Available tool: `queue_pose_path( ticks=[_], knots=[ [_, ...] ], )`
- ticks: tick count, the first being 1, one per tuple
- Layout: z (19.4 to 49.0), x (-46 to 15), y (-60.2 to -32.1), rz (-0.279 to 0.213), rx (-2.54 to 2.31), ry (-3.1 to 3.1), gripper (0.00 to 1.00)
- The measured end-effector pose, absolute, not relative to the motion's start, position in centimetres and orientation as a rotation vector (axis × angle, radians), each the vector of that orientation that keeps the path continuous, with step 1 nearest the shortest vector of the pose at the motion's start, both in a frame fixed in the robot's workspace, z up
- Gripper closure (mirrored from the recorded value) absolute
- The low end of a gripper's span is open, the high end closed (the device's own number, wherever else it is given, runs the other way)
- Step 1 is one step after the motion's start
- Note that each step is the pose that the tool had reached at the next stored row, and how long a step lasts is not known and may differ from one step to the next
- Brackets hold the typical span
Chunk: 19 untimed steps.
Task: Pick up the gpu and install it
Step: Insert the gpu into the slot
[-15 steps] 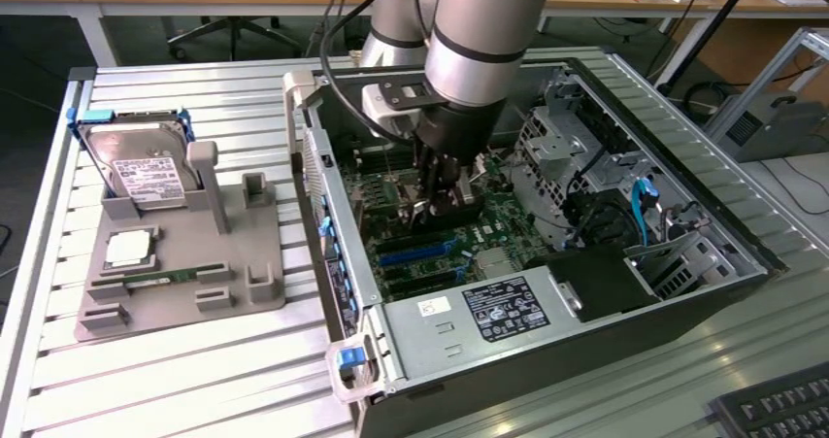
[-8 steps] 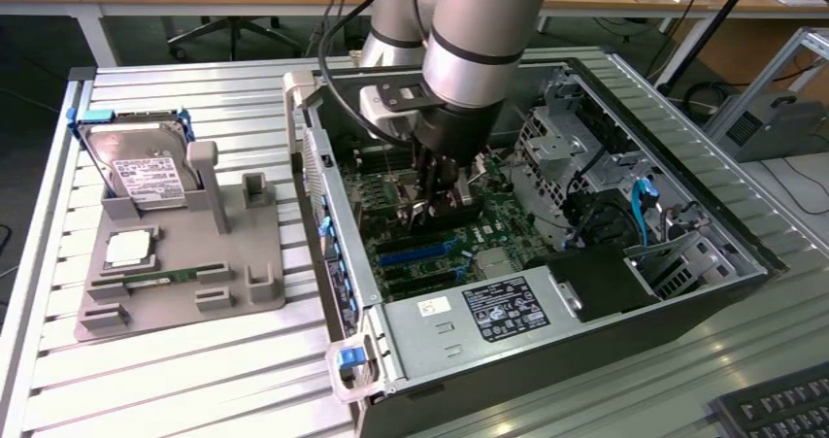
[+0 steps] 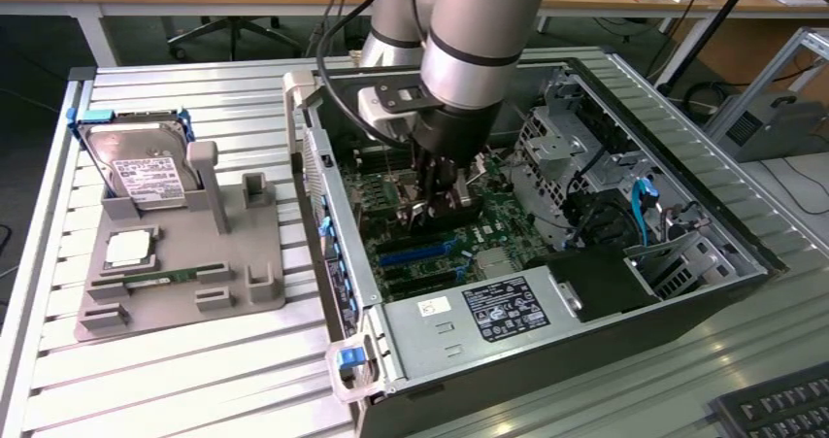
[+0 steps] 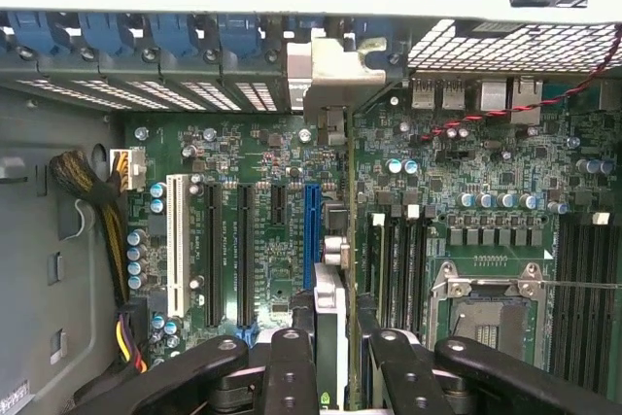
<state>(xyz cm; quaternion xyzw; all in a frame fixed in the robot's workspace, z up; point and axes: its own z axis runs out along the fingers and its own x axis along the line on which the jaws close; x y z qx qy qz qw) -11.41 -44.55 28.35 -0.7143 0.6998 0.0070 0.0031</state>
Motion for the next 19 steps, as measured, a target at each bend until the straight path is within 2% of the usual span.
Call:
queue_pose_path(
  ticks=[19],
  knots=[
    [27.92,-12.05,-44.55,0.022,-2.24,2.194,0.73]
  ],
)
